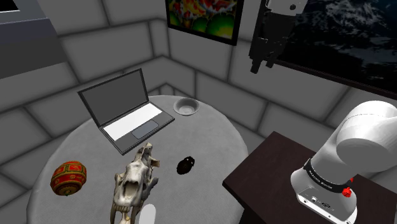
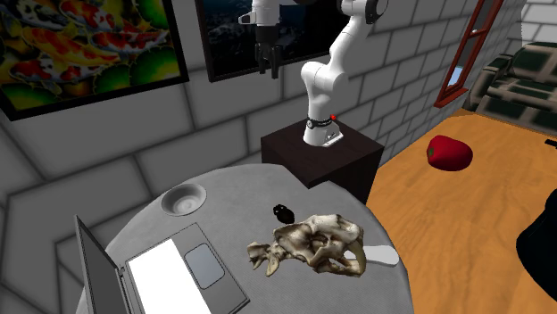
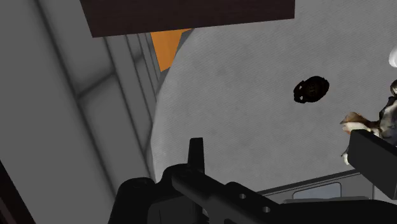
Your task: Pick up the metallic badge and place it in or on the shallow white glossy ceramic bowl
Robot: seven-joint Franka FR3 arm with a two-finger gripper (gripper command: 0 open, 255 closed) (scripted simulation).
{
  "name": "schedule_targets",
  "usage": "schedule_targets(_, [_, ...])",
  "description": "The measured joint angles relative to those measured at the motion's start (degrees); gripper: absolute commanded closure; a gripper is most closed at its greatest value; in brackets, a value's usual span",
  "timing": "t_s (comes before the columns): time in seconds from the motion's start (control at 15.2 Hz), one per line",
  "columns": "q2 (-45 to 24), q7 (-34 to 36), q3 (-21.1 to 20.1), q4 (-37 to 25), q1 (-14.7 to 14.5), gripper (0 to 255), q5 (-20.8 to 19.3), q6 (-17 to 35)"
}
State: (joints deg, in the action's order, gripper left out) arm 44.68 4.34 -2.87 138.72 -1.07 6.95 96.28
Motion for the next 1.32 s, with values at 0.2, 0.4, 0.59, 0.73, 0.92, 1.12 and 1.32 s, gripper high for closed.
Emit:
schedule_targets(0.2, [0.16,2.55,-1.73,1.54,0.0,0,0.83,1.49])
schedule_targets(0.4, [0.34,8.46,-5.79,5.5,-0.11,0,2.86,5.51])
schedule_targets(0.59, [0.06,15.19,-10.52,8.88,-0.46,0,5.29,9.48])
schedule_targets(0.73, [-1.58,19.42,-13.63,10.35,-0.41,0,6.69,12.74])
schedule_targets(0.92, [-4.49,26.43,-18.78,11.65,-0.47,0,8.84,17.19])
schedule_targets(1.12, [-9.55,33.09,-23.9,11.99,0.52,0,10.01,22.72])
schedule_targets(1.32, [-14.63,40.49,-29.35,11.99,1.64,0,10.56,27.87])
